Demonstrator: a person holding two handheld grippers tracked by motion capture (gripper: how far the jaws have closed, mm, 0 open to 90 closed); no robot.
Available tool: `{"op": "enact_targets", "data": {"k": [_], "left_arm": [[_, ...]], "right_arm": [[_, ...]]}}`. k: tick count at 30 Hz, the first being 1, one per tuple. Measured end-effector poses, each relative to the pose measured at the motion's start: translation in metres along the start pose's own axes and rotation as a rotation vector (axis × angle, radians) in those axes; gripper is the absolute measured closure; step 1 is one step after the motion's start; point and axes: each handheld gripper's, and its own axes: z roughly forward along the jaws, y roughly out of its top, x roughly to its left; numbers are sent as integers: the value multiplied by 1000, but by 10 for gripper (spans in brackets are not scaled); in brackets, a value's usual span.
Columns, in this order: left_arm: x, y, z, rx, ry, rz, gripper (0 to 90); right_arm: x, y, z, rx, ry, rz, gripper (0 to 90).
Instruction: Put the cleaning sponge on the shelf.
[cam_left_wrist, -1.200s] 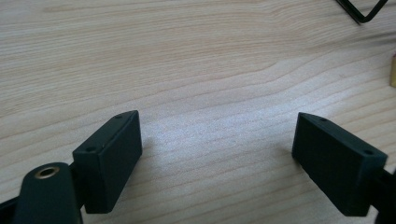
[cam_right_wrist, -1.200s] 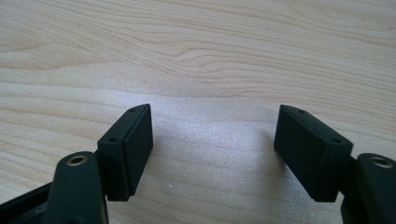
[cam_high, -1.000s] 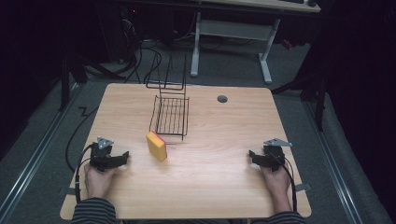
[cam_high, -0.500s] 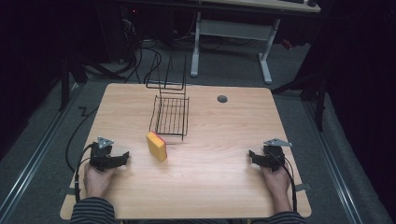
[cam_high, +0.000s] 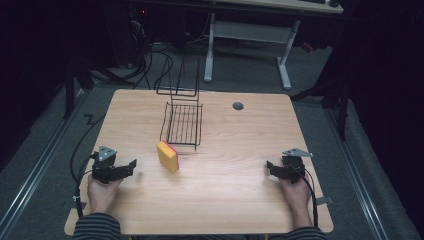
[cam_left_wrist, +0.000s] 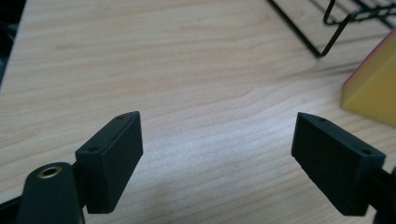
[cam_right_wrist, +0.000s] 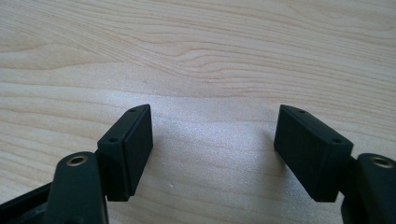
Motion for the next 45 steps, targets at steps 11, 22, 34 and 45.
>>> {"op": "enact_targets", "data": {"k": [11, 22, 34, 45], "left_arm": [[-4, 16, -27, -131, -69, -13, 142], [-28, 26, -36, -139, -124, 46, 70], [-56, 33, -40, -153, -213, 90, 0], [-78, 38, -30, -122, -229, 145, 0]], "right_arm": [[0, 0, 0, 1, 2, 3, 284], [1, 0, 0, 2, 1, 1, 283], [1, 0, 0, 2, 2, 1, 284], [1, 0, 0, 2, 2, 0, 284]]}}
